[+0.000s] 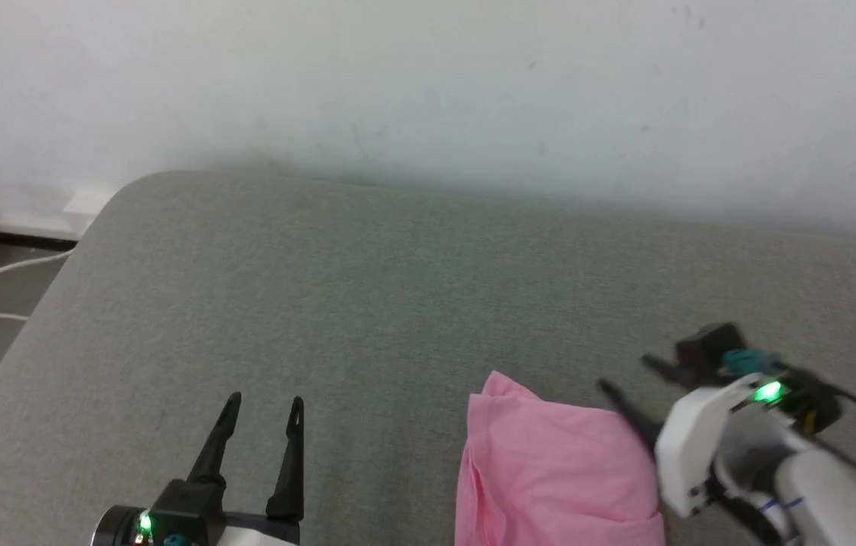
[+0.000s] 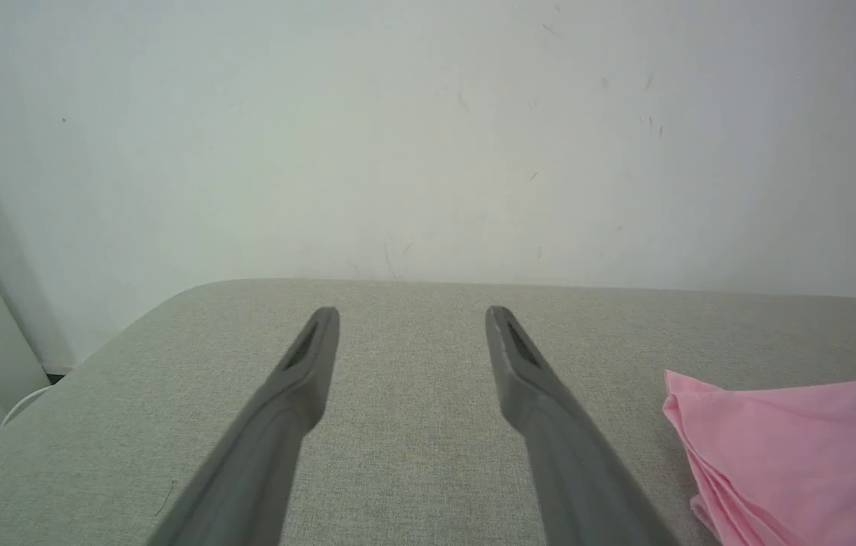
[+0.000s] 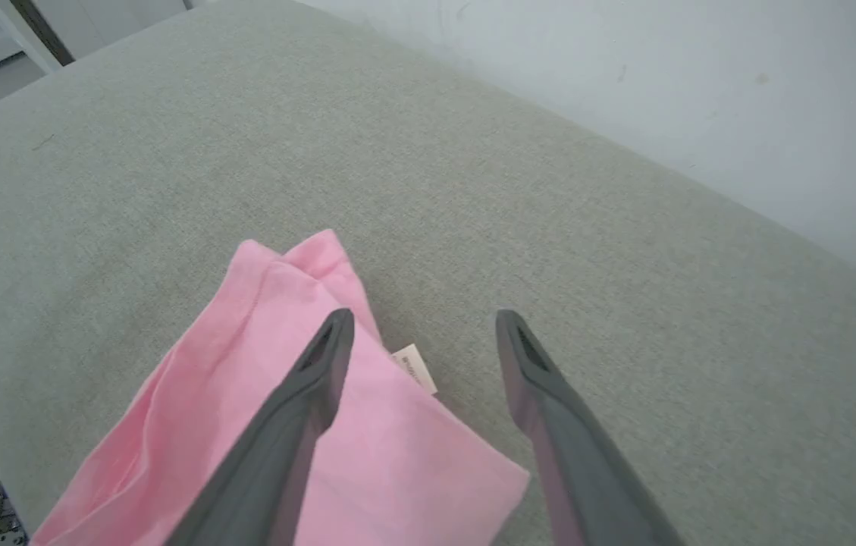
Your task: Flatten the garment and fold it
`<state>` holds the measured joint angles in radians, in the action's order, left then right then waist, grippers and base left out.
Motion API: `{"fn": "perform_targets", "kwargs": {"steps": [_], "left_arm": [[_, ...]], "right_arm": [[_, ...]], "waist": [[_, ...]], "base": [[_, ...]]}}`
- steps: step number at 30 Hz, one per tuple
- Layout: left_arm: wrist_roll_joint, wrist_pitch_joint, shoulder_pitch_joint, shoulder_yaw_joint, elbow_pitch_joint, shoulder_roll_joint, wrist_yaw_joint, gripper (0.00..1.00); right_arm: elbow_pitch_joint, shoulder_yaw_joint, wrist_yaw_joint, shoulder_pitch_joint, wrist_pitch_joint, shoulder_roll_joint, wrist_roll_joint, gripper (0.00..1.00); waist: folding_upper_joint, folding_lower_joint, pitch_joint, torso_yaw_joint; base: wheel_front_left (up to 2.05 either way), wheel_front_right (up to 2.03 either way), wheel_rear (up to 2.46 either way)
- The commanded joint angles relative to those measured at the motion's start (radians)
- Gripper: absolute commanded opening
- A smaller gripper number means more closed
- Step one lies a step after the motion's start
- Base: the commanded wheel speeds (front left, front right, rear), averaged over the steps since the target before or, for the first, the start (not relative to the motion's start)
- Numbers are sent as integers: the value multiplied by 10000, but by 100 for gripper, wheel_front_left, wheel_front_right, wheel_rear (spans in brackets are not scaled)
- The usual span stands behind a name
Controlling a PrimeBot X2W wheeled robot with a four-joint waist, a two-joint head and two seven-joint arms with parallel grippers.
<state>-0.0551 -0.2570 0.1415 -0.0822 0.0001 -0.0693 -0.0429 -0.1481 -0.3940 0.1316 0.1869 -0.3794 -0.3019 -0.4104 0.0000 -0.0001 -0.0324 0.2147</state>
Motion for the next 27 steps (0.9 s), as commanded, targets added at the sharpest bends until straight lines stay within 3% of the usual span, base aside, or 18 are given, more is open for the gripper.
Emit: {"fn": "perform_targets", "kwargs": {"steps": [1,6,11,20,27], "left_arm": [[-52,-47,45,53,-71,35,14,100],[-201,-47,17,119,-256,85,41,100],[-253,-47,-42,132,-438,121,42,100],[-213,-47,-6,87,-518,153,2,100],[-138,-47,117,125,-557,165,27,100]], "right_arm": [[202,221,-9,219,205,-366,327,100],[848,1532,-9,333,1399,-1153,1639,100],[1346,3041,-9,-152,2849,-1045,2653,100],[2368,5312,-9,-2175,5168,581,3128,100],[2973,5434,-9,-3396,5985,1592,3221,100]], "waist": [[0,1,-157,-490],[0,1,-103,-963],[0,1,0,-1302],[0,1,146,-1500],[0,1,215,-1578]], "base": [[0,0,0],[0,0,0],[0,0,0],[0,0,0],[0,0,0]]}}
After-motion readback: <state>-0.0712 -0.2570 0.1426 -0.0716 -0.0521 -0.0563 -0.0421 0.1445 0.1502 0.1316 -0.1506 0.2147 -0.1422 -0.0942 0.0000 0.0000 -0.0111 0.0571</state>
